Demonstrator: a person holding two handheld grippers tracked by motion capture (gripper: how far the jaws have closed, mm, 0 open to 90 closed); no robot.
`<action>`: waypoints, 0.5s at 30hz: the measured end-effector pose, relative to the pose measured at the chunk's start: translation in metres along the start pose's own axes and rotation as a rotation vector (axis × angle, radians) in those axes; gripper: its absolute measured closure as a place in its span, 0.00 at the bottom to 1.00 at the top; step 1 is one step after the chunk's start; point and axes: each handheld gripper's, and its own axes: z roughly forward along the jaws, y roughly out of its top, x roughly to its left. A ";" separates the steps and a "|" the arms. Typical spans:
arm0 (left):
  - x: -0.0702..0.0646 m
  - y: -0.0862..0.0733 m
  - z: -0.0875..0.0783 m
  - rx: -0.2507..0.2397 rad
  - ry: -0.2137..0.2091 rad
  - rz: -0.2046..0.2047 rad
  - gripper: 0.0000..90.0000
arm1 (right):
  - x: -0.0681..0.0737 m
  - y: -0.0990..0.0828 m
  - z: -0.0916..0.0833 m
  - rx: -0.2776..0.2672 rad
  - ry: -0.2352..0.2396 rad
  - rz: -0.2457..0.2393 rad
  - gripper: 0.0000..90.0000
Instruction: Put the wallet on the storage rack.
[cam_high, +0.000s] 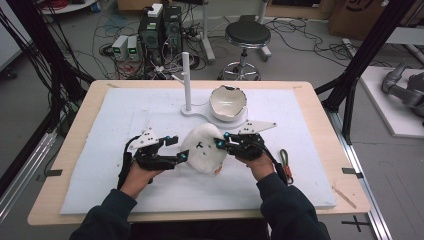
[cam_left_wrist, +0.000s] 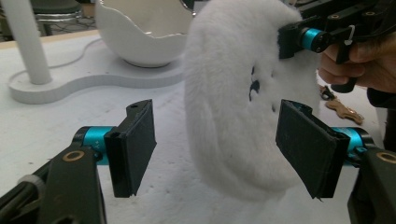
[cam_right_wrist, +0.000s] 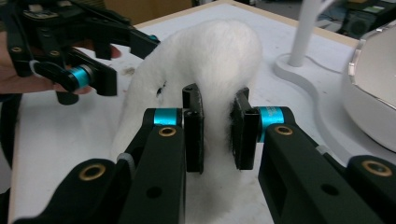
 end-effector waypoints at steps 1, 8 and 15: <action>0.000 0.000 0.000 0.000 0.000 0.000 0.32 | 0.000 0.000 0.000 0.000 0.000 0.000 0.87; -0.001 -0.003 0.004 0.062 -0.030 0.003 0.72 | 0.007 0.001 0.006 0.002 0.040 -0.007 0.87; 0.003 -0.001 -0.004 0.008 -0.044 0.001 0.86 | 0.004 0.000 0.009 0.016 0.045 -0.008 0.81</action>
